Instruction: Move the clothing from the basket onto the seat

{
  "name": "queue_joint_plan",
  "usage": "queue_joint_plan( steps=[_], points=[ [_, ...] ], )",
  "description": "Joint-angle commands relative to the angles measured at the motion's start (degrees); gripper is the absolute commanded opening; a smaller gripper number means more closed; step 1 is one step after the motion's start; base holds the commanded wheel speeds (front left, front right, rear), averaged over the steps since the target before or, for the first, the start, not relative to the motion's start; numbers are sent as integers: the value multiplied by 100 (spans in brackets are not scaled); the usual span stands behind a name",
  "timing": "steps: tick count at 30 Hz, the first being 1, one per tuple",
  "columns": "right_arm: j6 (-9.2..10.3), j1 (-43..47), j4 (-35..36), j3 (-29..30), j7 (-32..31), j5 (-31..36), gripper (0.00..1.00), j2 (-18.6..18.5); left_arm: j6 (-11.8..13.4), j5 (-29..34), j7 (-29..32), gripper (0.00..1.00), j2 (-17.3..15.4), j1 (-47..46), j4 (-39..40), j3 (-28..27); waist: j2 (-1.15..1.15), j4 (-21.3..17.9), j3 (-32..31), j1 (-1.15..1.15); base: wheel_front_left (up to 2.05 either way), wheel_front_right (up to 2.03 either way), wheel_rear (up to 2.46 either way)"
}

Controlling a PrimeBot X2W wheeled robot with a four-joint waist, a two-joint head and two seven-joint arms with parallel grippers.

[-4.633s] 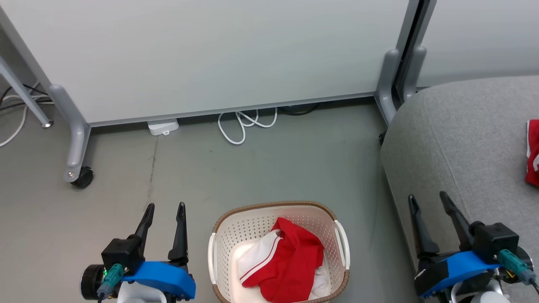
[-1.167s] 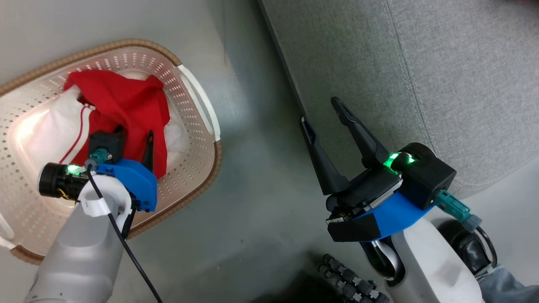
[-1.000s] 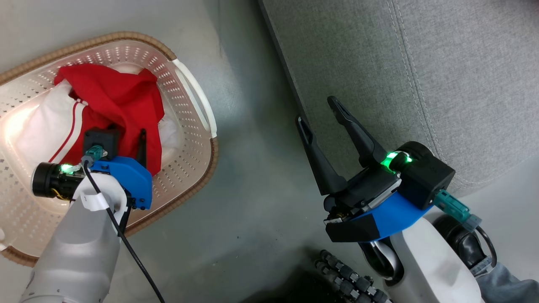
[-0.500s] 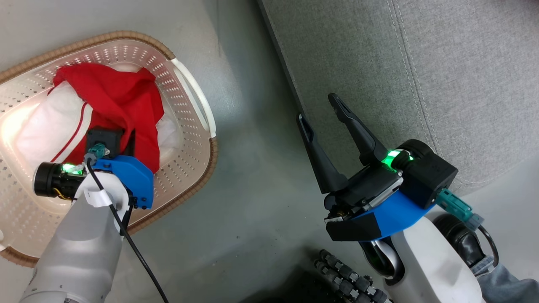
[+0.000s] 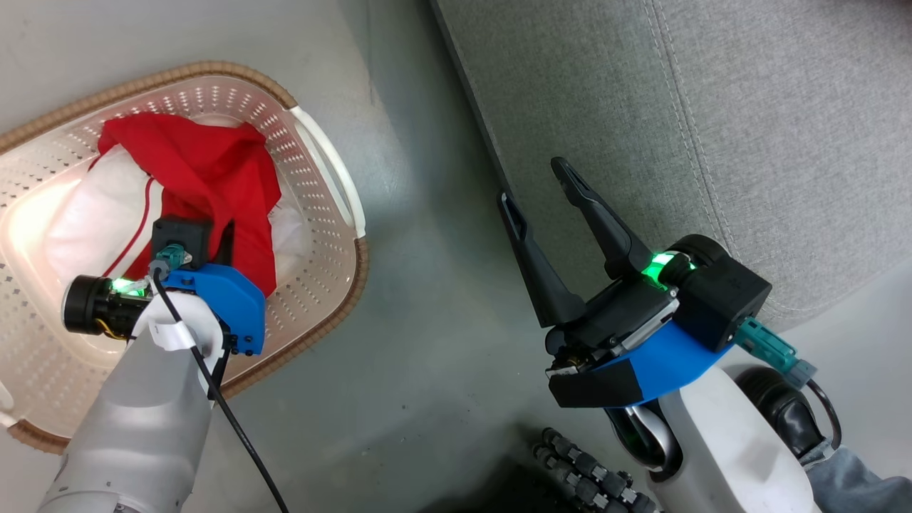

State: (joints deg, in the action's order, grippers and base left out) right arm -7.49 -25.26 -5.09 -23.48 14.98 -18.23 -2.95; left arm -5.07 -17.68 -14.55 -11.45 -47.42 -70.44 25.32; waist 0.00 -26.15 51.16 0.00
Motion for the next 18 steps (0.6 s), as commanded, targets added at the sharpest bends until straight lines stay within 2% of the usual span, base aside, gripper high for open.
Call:
queue_joint_plan(
  steps=[1, 10, 18],
  points=[
    [-1, -74, -11, -7, 30, -33, 100, 12, -1, -27, -33, 0, -7, -58, -8, 28, 0, 16, -42, 0, 0, 0, 0],
    [-1, -89, -101, 19, 29, 54, 100, 12, -18, -138, -53, 0, 116, 156, 29, 32, 0, 193, -488, 0, 0, 0, 0],
    [-1, 27, -299, 87, 27, 229, 100, 10, -58, -253, -66, 0, 344, 471, 149, 40, 0, 541, -1198, 0, 0, 0, 0]
  ],
)
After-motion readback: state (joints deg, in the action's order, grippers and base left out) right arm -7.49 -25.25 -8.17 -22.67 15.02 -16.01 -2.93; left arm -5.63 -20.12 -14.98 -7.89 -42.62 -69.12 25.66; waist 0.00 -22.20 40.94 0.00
